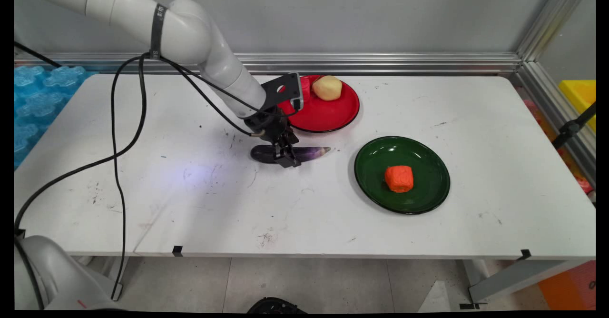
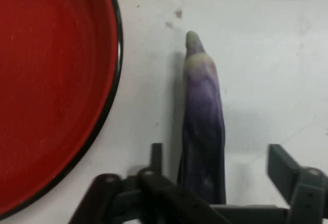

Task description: Place the picked object on the table

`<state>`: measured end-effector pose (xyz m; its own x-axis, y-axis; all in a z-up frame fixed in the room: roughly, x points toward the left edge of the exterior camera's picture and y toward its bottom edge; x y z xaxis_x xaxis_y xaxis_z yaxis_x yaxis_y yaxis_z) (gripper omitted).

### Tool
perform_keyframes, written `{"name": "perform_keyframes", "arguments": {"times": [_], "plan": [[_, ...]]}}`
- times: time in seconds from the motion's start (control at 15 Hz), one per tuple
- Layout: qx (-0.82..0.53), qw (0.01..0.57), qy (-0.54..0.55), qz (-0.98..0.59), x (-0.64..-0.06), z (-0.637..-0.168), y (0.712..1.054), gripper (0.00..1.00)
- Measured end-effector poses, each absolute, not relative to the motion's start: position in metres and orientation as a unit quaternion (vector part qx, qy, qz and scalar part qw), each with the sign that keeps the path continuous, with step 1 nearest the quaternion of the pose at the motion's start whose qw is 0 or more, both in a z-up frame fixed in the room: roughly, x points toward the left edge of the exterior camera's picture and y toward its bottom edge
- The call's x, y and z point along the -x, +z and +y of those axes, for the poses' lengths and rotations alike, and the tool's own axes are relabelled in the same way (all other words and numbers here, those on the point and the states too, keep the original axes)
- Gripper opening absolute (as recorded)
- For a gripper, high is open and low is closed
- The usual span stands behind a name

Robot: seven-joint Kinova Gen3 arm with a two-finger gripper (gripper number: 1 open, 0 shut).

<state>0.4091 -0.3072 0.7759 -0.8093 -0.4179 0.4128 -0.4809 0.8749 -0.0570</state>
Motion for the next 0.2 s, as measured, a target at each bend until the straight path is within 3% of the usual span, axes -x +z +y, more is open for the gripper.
{"name": "perform_keyframes", "arguments": {"times": [0.2], "plan": [[-0.230, 0.204, 0.079, -0.948, -0.4107, -0.3036, 0.7811, 1.00]]}}
